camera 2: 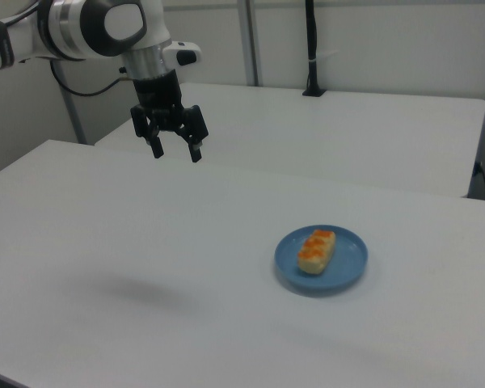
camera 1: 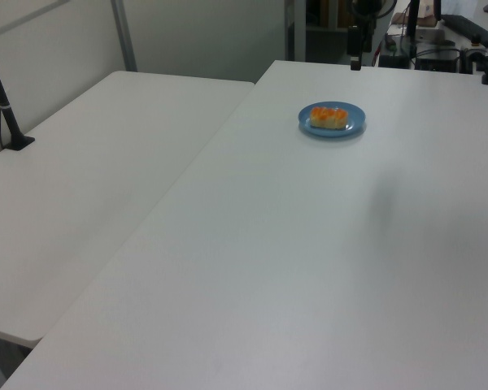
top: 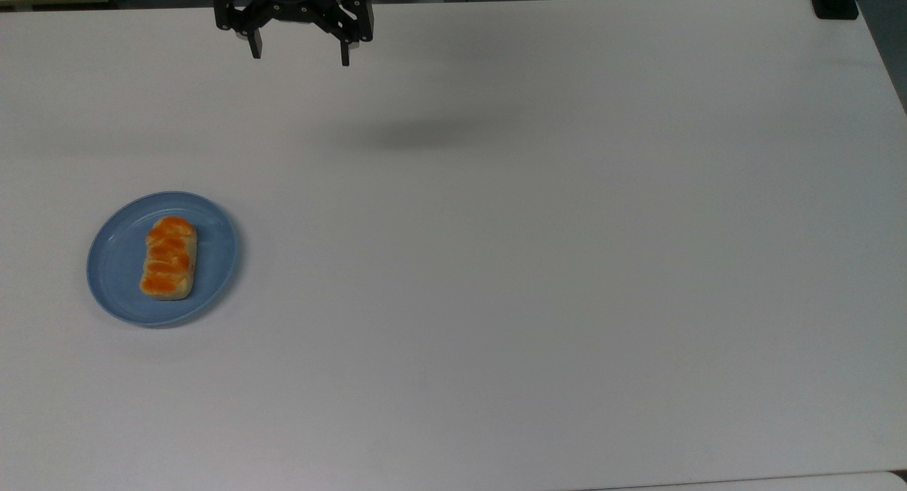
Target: Put the bread on the table
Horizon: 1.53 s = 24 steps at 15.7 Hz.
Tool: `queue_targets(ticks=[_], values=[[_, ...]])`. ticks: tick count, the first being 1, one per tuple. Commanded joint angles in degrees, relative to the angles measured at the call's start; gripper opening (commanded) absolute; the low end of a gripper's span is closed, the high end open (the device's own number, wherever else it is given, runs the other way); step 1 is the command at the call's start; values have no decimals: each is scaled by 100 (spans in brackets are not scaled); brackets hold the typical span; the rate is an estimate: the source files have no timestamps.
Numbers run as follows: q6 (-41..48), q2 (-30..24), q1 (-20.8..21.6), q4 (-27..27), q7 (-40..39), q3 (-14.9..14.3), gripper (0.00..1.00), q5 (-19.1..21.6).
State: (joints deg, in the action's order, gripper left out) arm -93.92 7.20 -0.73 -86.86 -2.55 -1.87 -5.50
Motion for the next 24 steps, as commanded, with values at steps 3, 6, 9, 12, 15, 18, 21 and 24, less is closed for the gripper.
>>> queue_targets(ticks=[3,6,9,12,15,18,21,24], values=[[146,-131,38,-112,70,-33,100,137],[146,-131,38,-112,70,-33,100,137],[146,-131,20,-112,18,-33,100,137],[103,-52,-24,-94,-183,-59,100,137],[41,44,-339,-77,-772,-60,100,137],[-230,395,-752,90,-843,-60,100,137],[-1037,852,-1069,99,-905,-60,100,67],[-1749,1388,-1358,187,-949,-68,100,32]])
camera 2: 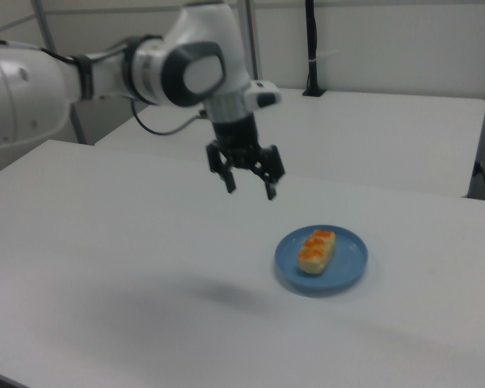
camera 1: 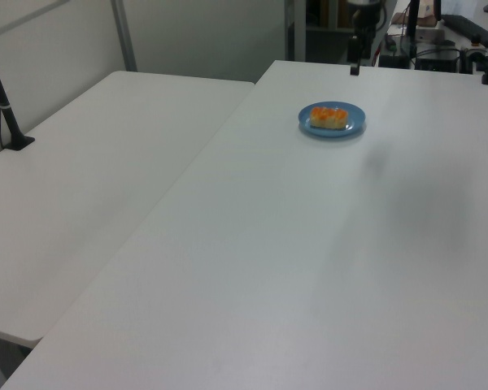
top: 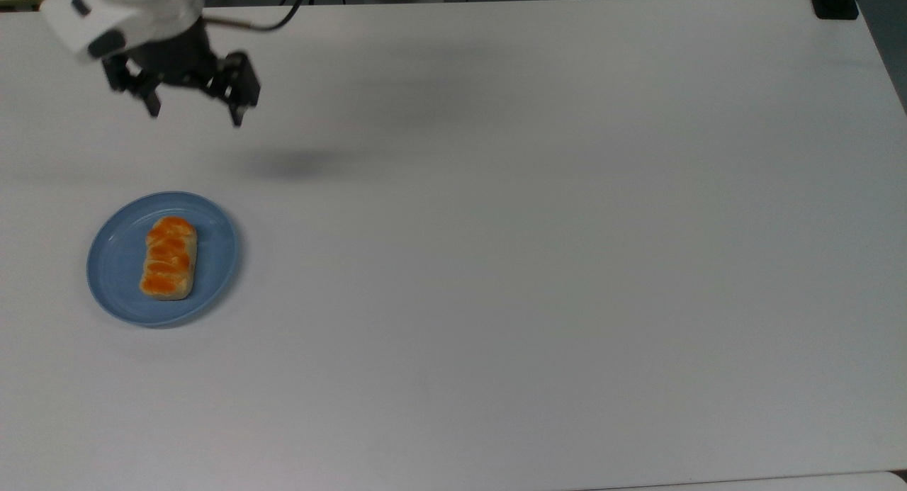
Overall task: Put the bread on the table
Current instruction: 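Move the open gripper over the bread roll on the blue plate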
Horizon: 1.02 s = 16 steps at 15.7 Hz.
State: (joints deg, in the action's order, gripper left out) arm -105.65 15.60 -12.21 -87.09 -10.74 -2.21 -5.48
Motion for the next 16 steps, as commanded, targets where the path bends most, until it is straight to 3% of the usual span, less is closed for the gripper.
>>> queue_targets(ticks=[1,3,8,16], values=[[-780,715,-351,210,-235,-34,100,29],[-1184,1005,-545,262,-674,-25,100,64],[-1985,1577,-607,298,-658,-25,100,82],[-2460,2122,-590,508,-632,45,100,100]])
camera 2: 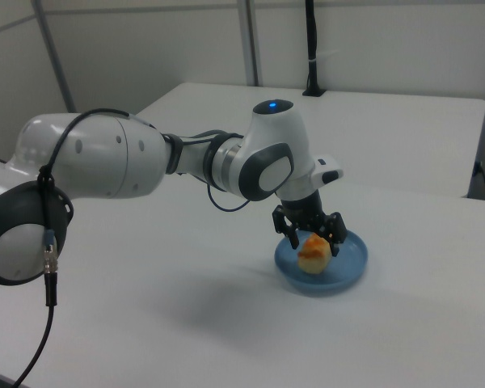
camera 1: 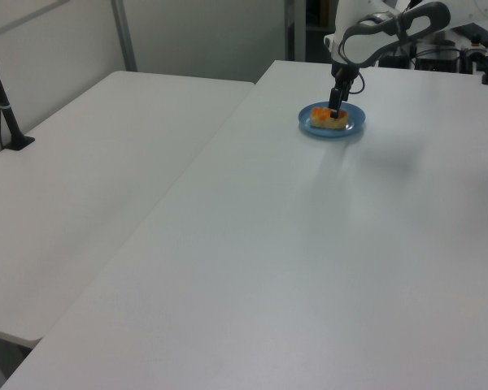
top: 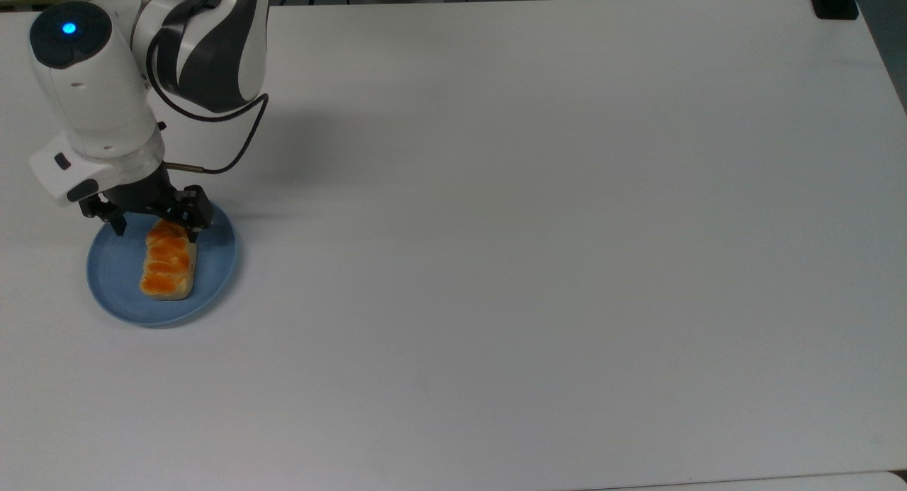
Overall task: Put the bread on the table
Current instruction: 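Lower the gripper and close it on the bread roll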
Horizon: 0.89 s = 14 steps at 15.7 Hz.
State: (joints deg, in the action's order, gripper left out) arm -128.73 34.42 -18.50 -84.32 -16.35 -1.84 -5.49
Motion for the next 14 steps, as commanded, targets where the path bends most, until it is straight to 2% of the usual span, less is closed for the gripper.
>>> queue_targets(ticks=[1,4,7,8,10,11,14], values=[[-152,302,40,276,-71,17,100,101],[-170,355,66,302,156,34,98,101],[-354,355,83,294,290,96,63,101],[-372,355,83,285,290,96,47,101],[-372,346,83,276,281,96,31,101],[-372,337,92,267,272,96,28,101],[-354,206,66,250,211,96,27,74]])
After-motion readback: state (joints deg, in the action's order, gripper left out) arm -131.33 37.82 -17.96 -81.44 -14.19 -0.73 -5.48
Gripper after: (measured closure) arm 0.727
